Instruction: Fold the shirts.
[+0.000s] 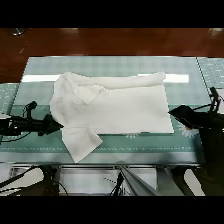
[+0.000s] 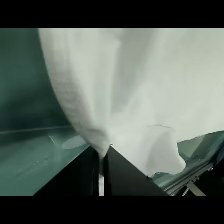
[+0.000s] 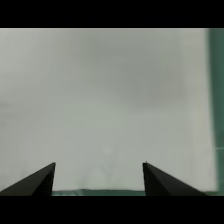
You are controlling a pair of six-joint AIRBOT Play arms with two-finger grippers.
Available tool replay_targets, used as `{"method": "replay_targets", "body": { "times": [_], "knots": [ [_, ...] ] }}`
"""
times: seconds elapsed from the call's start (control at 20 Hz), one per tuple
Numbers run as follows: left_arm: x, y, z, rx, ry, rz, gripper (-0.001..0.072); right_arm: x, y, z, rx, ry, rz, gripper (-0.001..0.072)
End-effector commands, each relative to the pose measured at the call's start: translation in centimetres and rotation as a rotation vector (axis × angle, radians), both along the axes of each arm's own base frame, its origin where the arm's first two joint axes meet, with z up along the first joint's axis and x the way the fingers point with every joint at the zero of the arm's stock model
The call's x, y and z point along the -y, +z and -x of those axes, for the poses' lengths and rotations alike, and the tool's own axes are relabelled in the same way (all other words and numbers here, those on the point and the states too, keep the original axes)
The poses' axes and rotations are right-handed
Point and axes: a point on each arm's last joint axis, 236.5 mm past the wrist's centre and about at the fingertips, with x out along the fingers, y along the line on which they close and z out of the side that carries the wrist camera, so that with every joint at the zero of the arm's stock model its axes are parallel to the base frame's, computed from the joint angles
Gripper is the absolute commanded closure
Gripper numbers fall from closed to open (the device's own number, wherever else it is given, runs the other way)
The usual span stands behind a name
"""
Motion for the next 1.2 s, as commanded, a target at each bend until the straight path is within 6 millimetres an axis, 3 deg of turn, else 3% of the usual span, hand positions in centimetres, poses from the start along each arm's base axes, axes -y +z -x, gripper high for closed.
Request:
{"method": "replay_targets", "body": {
  "times": [0.0,0.05,0.1,0.2,0.3,0.45,0.65,0.85,1.0,1.05,1.15],
  "knots": [
    [0.7,0.9,-0.5,0.039,-0.048,0.021,0.0682,8.8,-3.4,4.0,-0.199,-0.198,0.222,0.0083],
    [0.7,1.0,-0.7,0.046,-0.044,0.020,0.0682,9.9,-4.1,6.4,-0.289,-0.215,0.246,0.0083],
    [0.6,1.2,-1.0,0.054,-0.039,0.022,0.0682,9.7,-4.6,8.2,-0.358,-0.192,0.237,0.0084],
    [0.4,1.3,-1.7,0.070,-0.022,0.013,0.0682,7.6,-5.5,9.8,-0.406,-0.119,0.176,0.0084],
    [0.2,1.3,-2.3,0.085,0.005,0.007,0.0682,5.0,-5.5,8.7,-0.353,-0.090,0.067,0.0084],
    [0.3,1.5,-2.7,0.093,0.020,0.018,0.0682,3.3,-6.2,7.7,-0.365,-0.074,-0.052,0.0084],
    [0.0,1.3,-3.0,0.099,0.031,0.003,0.0682,2.1,-7.0,4.7,-0.324,-0.124,-0.185,0.0084],
    [0.0,1.3,-3.0,0.099,0.031,0.005,0.0682,1.4,-8.6,4.4,-0.372,-0.092,-0.204,0.0084],
    [0.0,1.3,-3.0,0.099,0.031,0.004,0.0682,0.4,-9.1,2.2,-0.347,-0.092,-0.204,0.0086],
    [0.0,1.3,-3.0,0.099,0.031,0.005,0.0682,-0.2,-9.1,1.7,-0.343,-0.073,-0.203,0.0119],
    [0.0,1.3,-3.0,0.099,0.031,0.005,0.0682,-1.3,-8.8,0.6,-0.328,-0.012,-0.187,0.0522]
  ]
}}
